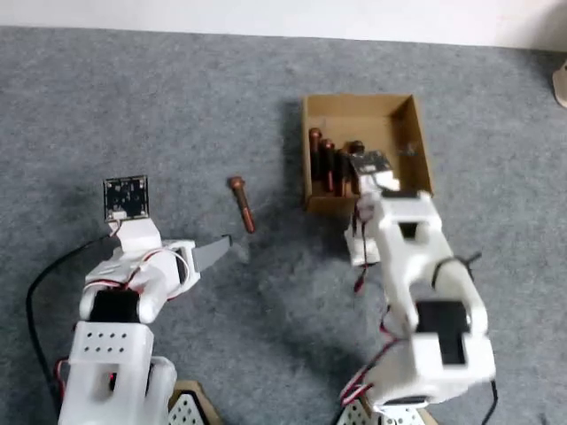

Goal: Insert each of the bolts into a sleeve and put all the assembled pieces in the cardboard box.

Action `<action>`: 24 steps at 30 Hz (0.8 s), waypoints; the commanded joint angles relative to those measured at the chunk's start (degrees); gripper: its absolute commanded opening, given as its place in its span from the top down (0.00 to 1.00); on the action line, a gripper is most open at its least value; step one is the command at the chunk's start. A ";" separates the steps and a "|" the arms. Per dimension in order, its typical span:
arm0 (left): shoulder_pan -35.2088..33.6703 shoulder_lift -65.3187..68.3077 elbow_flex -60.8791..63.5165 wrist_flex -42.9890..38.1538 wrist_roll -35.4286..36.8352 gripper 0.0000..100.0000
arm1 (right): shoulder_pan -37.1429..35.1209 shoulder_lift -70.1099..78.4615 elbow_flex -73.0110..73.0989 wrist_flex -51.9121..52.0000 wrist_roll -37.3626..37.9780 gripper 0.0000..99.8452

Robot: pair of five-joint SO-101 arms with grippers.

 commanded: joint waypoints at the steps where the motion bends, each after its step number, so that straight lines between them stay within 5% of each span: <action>1: 0.57 6.64 -8.48 2.20 1.76 0.59 | -5.32 -10.51 13.76 -14.73 -2.73 0.99; 6: 0.75 21.32 -20.62 6.24 4.57 0.59 | -6.02 -21.67 25.98 -20.53 -2.73 0.99; 13: 4.88 28.44 -30.73 7.21 4.57 0.59 | -5.23 -32.48 27.91 -20.35 -2.64 0.99; 24: 8.92 50.33 -43.12 7.21 15.12 0.59 | -1.63 -36.44 30.29 -20.70 -2.20 0.99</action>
